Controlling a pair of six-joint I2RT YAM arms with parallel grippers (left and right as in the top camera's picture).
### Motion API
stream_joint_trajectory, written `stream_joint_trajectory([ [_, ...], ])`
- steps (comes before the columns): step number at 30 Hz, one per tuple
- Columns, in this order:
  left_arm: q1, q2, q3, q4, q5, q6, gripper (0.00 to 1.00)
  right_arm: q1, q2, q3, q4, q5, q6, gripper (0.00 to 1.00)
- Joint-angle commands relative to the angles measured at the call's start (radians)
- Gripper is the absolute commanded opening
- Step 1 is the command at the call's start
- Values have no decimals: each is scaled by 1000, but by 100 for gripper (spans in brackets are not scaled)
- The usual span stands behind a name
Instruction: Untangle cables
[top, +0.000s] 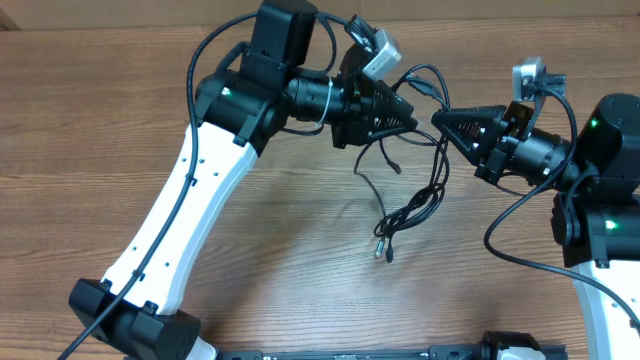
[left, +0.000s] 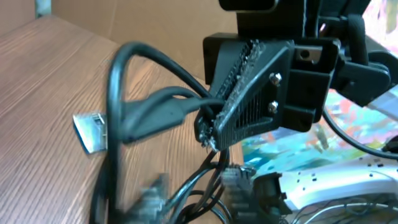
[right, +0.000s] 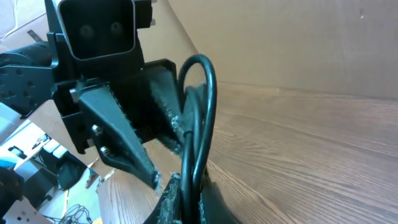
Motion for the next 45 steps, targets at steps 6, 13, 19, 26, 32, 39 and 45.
stream_joint_trajectory([
  [6, 63, -19, 13, 3, 37, -21, 96, -50, -10, 4, 3, 32, 12, 4],
  [13, 63, -19, 13, 23, -15, 14, 100, -79, -10, 4, 8, -124, 12, 4],
  [19, -16, -18, 13, 26, -36, 88, 98, -79, -10, 4, 26, -188, 12, 4],
  [26, 3, -19, 13, 45, 2, 80, 4, -85, -9, 4, 11, -183, 7, 4],
  [32, 59, -25, 14, 110, 92, 56, 4, -137, 2, 4, -121, -147, -68, 4],
  [39, 79, -24, 14, 213, -34, -92, 4, -138, 2, 4, -206, -350, -275, 4],
  [45, 79, -24, 13, 156, -55, -122, 4, -164, 2, 4, -119, -342, -252, 4],
])
